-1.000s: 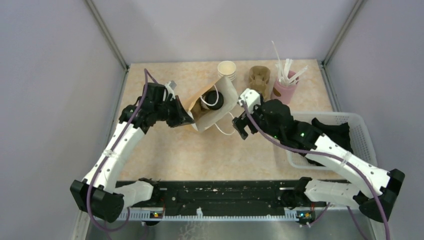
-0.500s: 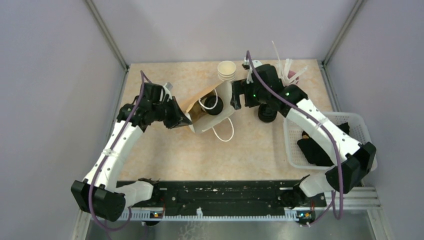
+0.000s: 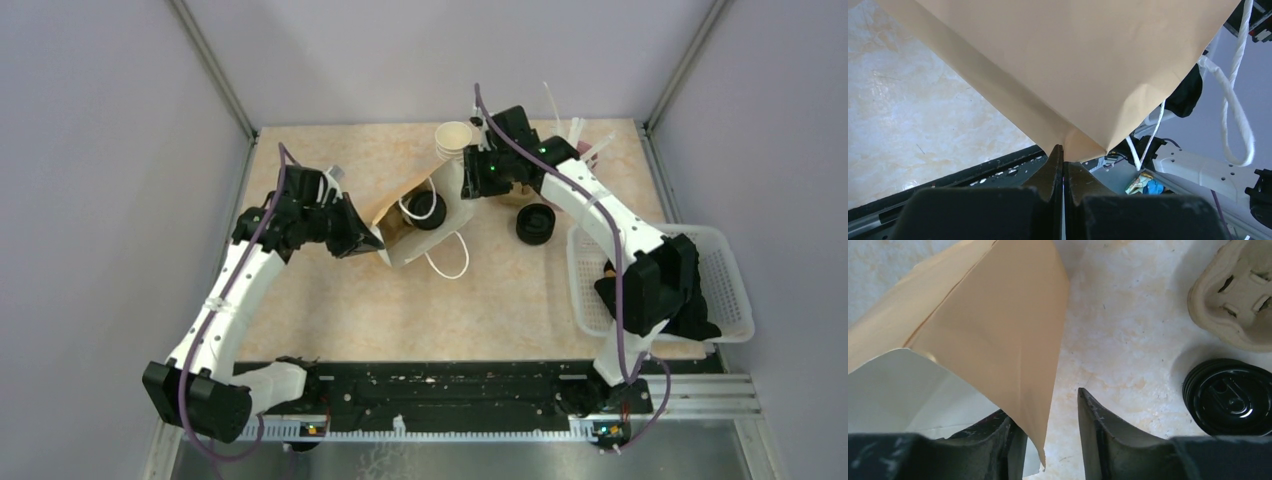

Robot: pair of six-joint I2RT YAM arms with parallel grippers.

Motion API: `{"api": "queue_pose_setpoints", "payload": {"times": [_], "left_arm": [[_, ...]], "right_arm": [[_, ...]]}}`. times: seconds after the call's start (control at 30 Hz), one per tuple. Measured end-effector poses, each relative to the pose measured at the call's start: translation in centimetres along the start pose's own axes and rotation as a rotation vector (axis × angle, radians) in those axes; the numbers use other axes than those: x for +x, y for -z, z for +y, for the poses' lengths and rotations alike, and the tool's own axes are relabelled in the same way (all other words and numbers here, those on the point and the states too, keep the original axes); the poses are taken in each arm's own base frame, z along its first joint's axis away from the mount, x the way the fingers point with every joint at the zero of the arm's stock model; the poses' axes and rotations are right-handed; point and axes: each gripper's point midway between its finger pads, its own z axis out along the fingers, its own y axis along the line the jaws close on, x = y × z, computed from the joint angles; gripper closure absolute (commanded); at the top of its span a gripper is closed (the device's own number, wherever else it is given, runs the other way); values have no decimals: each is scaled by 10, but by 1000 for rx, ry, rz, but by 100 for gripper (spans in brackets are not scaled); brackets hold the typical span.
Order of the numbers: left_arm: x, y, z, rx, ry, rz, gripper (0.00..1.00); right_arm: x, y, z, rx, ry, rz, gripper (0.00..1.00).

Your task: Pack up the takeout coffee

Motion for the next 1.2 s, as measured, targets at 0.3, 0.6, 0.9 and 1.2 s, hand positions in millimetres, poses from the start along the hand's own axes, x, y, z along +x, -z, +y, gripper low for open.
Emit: {"api": "queue_pose_setpoints", "payload": {"times": [0.3, 0.6, 0.9, 1.2], "left_arm": [[-5, 16, -8, -20, 51, -21, 100], [-9, 20, -11, -36, 121, -6, 97], [-21, 19, -22, -23, 138, 18, 97], [-21, 17, -19, -24, 156, 41, 97]], "right_arm": [[-5, 30, 29, 58, 77, 30, 88], [31, 55, 18, 147, 35, 185, 89], [18, 87, 30, 134, -22, 179, 93], [33, 83, 30, 149, -52, 272, 87]]}}
